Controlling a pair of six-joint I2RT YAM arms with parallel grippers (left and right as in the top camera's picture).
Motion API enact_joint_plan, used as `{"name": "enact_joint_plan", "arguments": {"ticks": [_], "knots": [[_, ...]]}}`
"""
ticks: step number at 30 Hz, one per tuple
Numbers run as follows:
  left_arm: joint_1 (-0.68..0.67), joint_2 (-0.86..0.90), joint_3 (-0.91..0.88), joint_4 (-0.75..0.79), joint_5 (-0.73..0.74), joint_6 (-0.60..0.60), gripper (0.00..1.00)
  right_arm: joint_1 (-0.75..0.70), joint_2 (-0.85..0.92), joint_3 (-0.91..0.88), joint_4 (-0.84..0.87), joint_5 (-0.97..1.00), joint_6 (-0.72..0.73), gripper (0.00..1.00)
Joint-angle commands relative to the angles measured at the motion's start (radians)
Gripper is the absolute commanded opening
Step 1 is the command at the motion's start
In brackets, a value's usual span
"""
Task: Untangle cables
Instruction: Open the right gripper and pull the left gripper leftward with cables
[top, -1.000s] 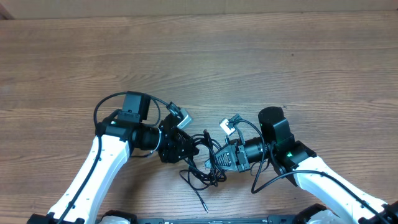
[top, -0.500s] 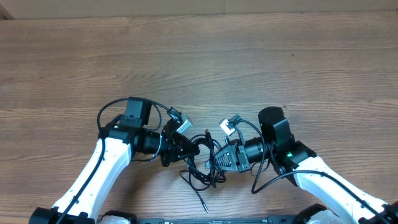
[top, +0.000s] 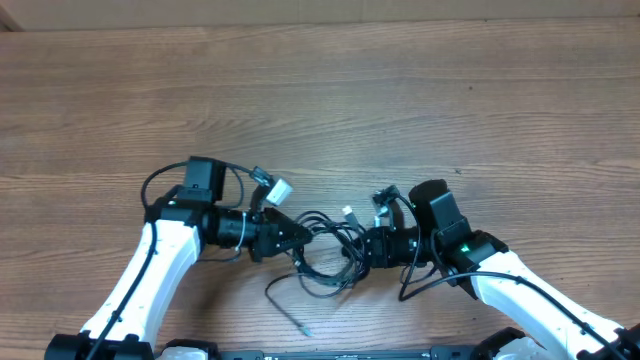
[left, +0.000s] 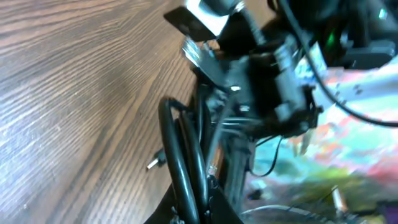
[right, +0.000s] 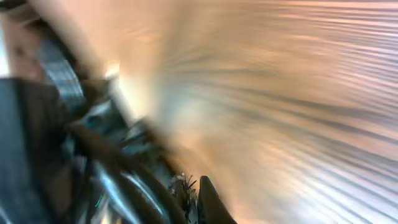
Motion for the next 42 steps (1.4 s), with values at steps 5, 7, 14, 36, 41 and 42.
{"name": "enact_joint_plan", "arguments": {"ticks": [5, 7, 14, 36, 41, 42], "knots": [[0.167, 0.000, 0.000, -0.008, 0.182, -0.039, 0.04, -0.011, -0.003, 0.000, -0.136, 0.474, 0.116, 0.05], [0.204, 0.000, 0.000, -0.010, 0.208, -0.039, 0.04, -0.011, -0.003, 0.000, -0.145, 0.494, 0.143, 0.05], [0.310, 0.000, 0.000, -0.041, 0.254, -0.039, 0.04, -0.020, -0.003, 0.000, -0.249, 0.653, 0.408, 0.05], [0.354, 0.000, 0.000, -0.095, 0.219, -0.022, 0.04, -0.045, -0.003, 0.000, -0.067, 0.052, 0.001, 0.44], [0.314, 0.000, 0.000, -0.094, 0.233, -0.032, 0.05, 0.024, -0.003, 0.000, 0.004, 0.036, 0.020, 0.55], [0.307, 0.000, 0.000, -0.093, 0.243, -0.032, 0.04, 0.042, -0.003, 0.000, 0.016, 0.047, 0.051, 0.56]]}}
